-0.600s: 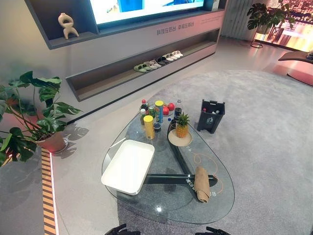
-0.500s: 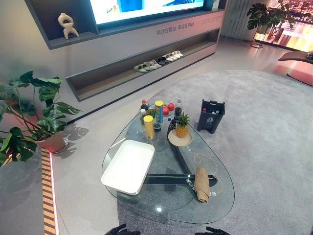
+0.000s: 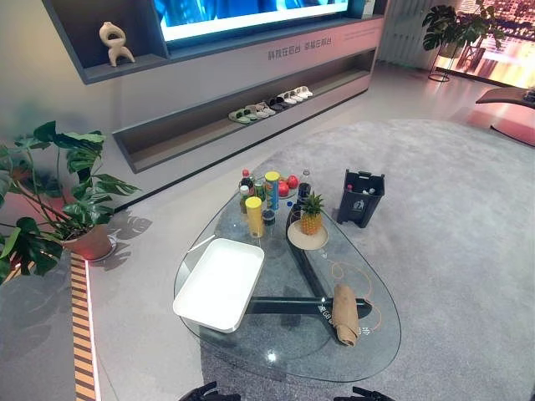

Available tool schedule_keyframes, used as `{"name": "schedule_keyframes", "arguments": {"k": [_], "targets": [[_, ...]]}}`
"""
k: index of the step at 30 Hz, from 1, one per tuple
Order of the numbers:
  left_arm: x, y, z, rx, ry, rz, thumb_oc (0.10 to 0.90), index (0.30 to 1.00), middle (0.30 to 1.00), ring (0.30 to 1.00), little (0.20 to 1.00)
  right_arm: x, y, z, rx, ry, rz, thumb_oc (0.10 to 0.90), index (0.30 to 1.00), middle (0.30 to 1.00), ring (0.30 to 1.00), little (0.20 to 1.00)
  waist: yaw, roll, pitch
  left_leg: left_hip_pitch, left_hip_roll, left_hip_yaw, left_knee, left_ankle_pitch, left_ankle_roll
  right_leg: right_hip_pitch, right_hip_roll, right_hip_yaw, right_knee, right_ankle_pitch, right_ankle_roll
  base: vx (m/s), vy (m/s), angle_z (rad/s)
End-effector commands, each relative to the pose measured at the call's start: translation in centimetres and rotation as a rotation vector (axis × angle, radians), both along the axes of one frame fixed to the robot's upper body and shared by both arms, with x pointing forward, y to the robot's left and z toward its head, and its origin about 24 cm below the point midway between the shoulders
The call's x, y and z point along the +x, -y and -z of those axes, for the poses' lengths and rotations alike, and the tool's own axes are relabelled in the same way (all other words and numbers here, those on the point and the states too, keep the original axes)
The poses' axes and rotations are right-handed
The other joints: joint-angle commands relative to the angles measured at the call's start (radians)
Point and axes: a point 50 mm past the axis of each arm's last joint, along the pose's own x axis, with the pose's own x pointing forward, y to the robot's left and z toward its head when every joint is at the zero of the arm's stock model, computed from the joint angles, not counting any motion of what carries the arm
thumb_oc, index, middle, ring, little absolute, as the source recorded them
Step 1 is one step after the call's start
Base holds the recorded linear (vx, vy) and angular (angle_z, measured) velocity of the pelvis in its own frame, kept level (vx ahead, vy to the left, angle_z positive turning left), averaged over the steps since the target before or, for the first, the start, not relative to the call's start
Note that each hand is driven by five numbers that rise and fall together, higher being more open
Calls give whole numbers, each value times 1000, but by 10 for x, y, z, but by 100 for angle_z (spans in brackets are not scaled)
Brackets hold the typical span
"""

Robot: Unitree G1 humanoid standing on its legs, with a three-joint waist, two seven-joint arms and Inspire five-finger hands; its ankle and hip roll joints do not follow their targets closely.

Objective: Wipe the table with a cloth and put it in the basket.

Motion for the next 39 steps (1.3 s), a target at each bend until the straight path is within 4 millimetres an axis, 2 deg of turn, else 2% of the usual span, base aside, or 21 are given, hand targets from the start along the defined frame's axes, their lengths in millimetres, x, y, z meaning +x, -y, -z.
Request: {"name": "schedule_keyframes", "arguments": {"k": [1, 7, 13, 21, 26, 27, 29, 30, 31, 34, 37, 39], "targets": [[23, 20, -1, -28, 55, 51, 800, 900, 900, 900, 900, 3, 2, -1, 8, -13, -59, 800, 900, 900, 900, 900, 8, -7, 29, 32, -23, 40, 15, -100, 15, -2, -25, 14, 26, -30, 53, 0, 0, 0], [22, 21, -1, -27, 40, 62, 800, 900, 900, 900, 900, 6, 3, -1, -17, -2, -85, 800, 900, 900, 900, 900, 6, -6, 32, 30, -24, 39, 20, -101, 14, -4, -26, 15, 28, -30, 52, 0, 0, 0], [23, 20, -1, -10, 27, 67, 800, 900, 900, 900, 900, 20, 7, -6, -103, 69, -173, 800, 900, 900, 900, 900, 9, -11, 37, 23, -25, 37, 33, -106, 15, -8, -27, 19, 35, -32, 53, 16, -9, 0], [18, 15, 0, 22, 4, 109, 800, 900, 900, 900, 900, 32, 14, -11, -147, 151, -151, 800, 900, 900, 900, 900, 14, -15, 33, 27, -24, 31, 22, -104, 17, -6, -25, 20, 19, -20, 58, 36, -22, 0], [13, 9, 0, 55, -8, 129, 800, 900, 900, 900, 900, 63, 24, -27, -225, 330, -111, 800, 900, 900, 900, 900, 19, -29, 47, -21, -27, 42, 95, -124, 19, -37, -30, 29, 39, -17, 59, 21, -36, -2], [14, 6, -1, 61, -4, 125, 800, 900, 900, 900, 900, 75, 27, -34, -234, 401, -107, 800, 900, 900, 900, 900, 21, -36, 59, -47, -32, 46, 135, -135, 21, -50, -30, 34, 45, -15, 56, -27, -37, -8], [15, 5, -2, 65, 1, 124, 800, 900, 900, 900, 900, 81, 28, -38, -243, 438, -102, 800, 900, 900, 900, 900, 23, -39, 68, -68, -34, 47, 158, -138, 20, -63, -30, 36, 52, -12, 55, -35, -28, -9], [18, 4, -2, 68, 9, 122, 800, 900, 900, 900, 900, 90, 26, -44, -257, 486, -95, 800, 900, 900, 900, 900, 23, -41, 81, -91, -38, 45, 178, -139, 23, -80, -30, 38, 61, -9, 54, -139, -24, -7], [28, 5, -5, 73, 34, 115, 800, 900, 900, 900, 900, 112, 16, -57, -276, 577, -79, 800, 900, 900, 900, 900, 19, -40, 117, -118, -41, 43, 187, -136, 32, -110, -26, 42, 78, -7, 49, -153, -26, -7], [37, 6, -7, 80, 59, 115, 800, 900, 900, 900, 900, 133, 2, -73, -287, 670, -75, 800, 900, 900, 900, 900, 10, -38, 149, -139, -40, 43, 182, -129, 38, -147, -16, 51, 101, -10, 45, -133, -10, -7], [52, 10, -12, 88, 126, 83, 800, 900, 900, 900, 900, 160, -16, -102, -308, 816, -77, 800, 900, 900, 900, 900, -8, -33, 210, -195, -44, 41, 181, -112, 43, -226, -7, 64, 148, -15, 41, -187, 10, -5], [57, 10, -14, 93, 149, 75, 800, 900, 900, 900, 900, 167, -18, -111, -324, 861, -76, 800, 900, 900, 900, 900, -12, -31, 230, -215, -45, 39, 184, -106, 45, -253, -7, 66, 164, -15, 40, -109, 22, 0]]}}
